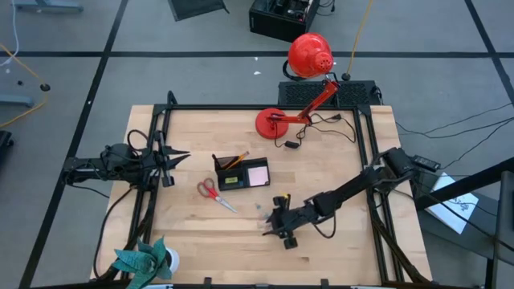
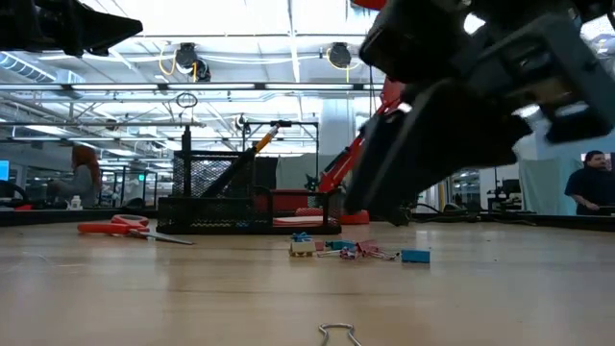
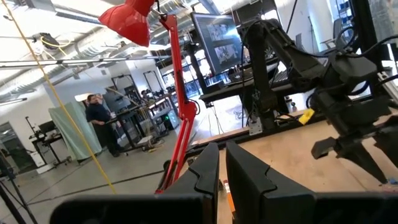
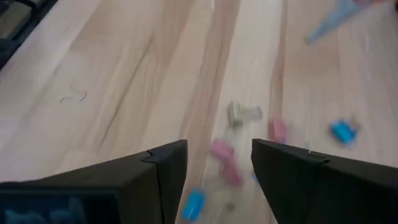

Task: Pick and place office supplies into organizer
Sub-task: Put the blue binder clip into the mesh desk organizer

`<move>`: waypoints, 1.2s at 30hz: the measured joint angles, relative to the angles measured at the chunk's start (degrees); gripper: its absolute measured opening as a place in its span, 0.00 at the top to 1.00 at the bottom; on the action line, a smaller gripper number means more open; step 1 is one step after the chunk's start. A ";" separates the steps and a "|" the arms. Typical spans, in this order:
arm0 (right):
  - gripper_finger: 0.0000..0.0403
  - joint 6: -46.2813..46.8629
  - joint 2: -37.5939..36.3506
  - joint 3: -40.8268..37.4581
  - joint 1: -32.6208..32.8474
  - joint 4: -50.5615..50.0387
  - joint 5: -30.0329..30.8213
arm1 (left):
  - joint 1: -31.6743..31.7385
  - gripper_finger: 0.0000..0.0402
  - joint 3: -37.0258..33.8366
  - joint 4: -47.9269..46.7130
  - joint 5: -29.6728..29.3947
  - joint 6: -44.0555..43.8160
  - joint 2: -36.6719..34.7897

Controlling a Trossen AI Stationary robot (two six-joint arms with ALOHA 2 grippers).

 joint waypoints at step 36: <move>0.57 6.56 -0.40 -0.04 3.03 -8.33 1.54 | 0.00 0.91 0.02 -0.20 0.00 -0.04 0.01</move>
